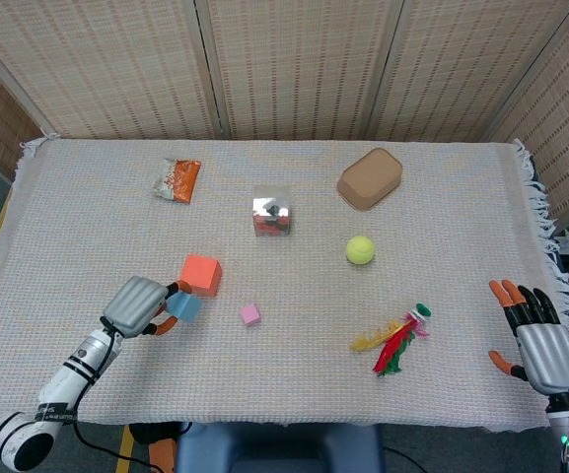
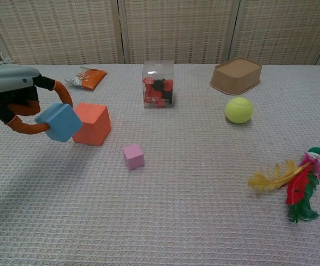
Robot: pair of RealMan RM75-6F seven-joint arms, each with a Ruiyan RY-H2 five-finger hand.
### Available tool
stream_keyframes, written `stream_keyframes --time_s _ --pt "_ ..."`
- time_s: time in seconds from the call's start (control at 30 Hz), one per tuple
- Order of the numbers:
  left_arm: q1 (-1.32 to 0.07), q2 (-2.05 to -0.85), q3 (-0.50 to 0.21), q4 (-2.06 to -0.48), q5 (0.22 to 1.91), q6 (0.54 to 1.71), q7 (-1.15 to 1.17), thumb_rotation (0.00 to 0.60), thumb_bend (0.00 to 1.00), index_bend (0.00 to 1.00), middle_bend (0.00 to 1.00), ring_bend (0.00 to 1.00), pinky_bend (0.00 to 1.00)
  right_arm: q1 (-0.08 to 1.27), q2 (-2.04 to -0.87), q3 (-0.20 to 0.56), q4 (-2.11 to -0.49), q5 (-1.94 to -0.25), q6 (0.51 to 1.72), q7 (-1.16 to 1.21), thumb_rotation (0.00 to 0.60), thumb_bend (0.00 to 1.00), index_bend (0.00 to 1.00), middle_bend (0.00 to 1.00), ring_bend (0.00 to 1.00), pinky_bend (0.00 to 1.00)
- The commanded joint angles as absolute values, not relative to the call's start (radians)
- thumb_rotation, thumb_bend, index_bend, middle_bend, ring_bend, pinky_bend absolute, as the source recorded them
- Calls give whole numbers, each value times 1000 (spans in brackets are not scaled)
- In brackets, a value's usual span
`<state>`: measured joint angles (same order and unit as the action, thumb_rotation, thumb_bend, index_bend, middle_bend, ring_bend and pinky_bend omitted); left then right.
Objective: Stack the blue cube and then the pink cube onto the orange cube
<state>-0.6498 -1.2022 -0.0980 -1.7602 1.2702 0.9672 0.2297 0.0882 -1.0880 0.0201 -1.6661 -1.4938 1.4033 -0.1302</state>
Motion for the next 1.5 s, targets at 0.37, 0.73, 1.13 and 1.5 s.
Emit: stream_keyframes --time_s 0.37,0.73,1.13,1.5 --pt "-786 -1302 -198 -1795 936 997 541 600 379 584 1000 1000 1000 90 -1084 20 -1668 -1491 1398 -127 600 107 0 0 0 0" --pt "-899 -1428 -231 -1724 714 1087 753 600 380 595 1000 1000 1000 87 -1071 23 -1669 -1486 1403 -105 600 107 0 0 0 0" --pt "-943 -1435 -222 -1691 602 1091 809 600 380 595 1000 1000 1000 86 -1069 25 -1669 -1484 1404 -100 600 107 0 0 0 0" --pt "-954 -1421 -199 -1713 597 1110 822 600 379 598 1000 1000 1000 85 -1068 24 -1671 -1485 1406 -103 600 107 0 0 0 0"
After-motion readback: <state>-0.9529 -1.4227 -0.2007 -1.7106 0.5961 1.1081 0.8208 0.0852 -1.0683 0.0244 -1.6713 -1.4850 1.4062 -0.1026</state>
